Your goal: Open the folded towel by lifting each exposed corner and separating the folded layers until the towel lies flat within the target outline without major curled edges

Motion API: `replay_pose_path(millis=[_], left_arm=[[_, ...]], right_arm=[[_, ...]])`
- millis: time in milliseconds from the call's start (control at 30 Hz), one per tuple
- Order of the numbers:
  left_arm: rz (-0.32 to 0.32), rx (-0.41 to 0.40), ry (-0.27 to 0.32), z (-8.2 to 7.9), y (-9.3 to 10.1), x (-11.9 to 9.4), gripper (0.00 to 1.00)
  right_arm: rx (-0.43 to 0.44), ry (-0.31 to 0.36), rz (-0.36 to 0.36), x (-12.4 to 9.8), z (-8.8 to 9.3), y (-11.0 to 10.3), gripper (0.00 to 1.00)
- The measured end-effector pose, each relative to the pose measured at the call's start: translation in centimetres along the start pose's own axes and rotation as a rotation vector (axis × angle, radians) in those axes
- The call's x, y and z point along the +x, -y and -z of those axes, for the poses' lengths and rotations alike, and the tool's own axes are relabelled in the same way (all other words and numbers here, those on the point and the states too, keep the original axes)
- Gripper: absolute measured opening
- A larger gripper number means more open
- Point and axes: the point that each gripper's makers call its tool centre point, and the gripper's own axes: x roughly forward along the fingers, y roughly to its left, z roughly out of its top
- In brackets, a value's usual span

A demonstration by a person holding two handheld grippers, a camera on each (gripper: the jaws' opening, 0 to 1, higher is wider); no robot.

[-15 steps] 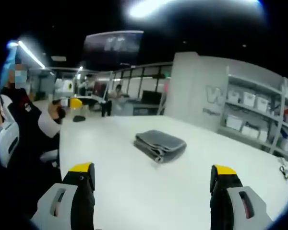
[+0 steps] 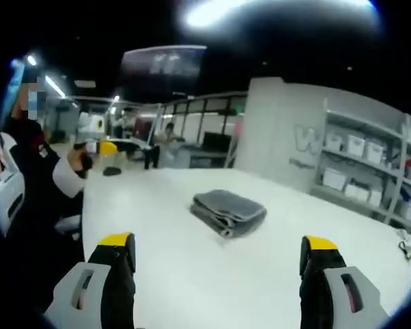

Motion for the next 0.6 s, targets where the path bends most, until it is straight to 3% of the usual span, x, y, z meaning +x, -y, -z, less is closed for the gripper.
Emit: replay_pose_path(millis=[233,367,600], left_arm=[[-0.006,0.015,-0.013,0.2,-0.1,-0.1,1.00],[-0.013,-0.024,0.059,-0.9,-0.6,-0.4,0.96],[-0.017,-0.039,0.060,-1.0,-0.9,-0.4,0.96]], right_arm=[[-0.006,-0.004,-0.009,0.8,0.0,-0.4,1.00],[-0.015,-0.011,-0.018,1.6,-0.1,-0.5,1.00],[-0.024,-0.012,-0.029,2.2,-0.4,-0.5,1.00]])
